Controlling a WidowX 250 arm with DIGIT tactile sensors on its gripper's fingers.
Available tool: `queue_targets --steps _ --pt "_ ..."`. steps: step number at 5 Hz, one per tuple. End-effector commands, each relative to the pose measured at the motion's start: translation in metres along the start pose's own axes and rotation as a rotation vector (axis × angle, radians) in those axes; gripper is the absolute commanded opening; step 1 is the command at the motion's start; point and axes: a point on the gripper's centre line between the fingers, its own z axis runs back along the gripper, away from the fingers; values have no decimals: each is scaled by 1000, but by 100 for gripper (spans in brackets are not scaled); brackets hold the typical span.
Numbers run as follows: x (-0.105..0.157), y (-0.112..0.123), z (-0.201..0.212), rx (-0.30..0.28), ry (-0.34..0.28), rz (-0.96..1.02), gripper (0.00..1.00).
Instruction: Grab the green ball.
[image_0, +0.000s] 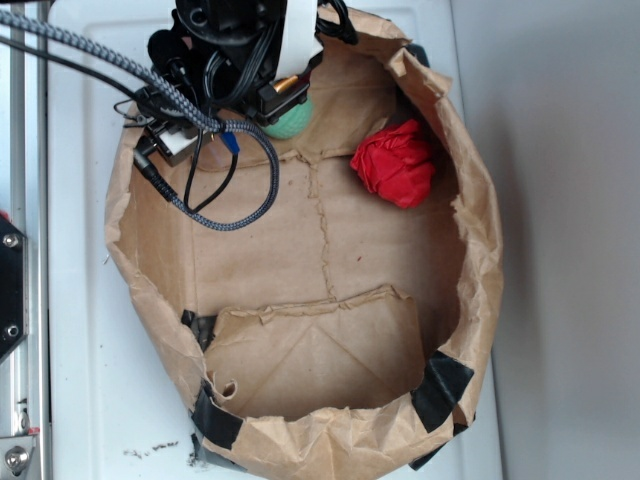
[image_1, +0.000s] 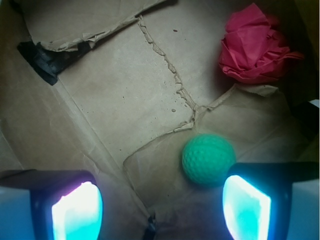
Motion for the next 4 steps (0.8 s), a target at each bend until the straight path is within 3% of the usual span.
queue_targets --steps 1,3,4 --pt "7 30 3 45 18 36 100" --pt "26 31 -17 48 2 -31 100" --pt "32 32 -30 72 27 -50 100"
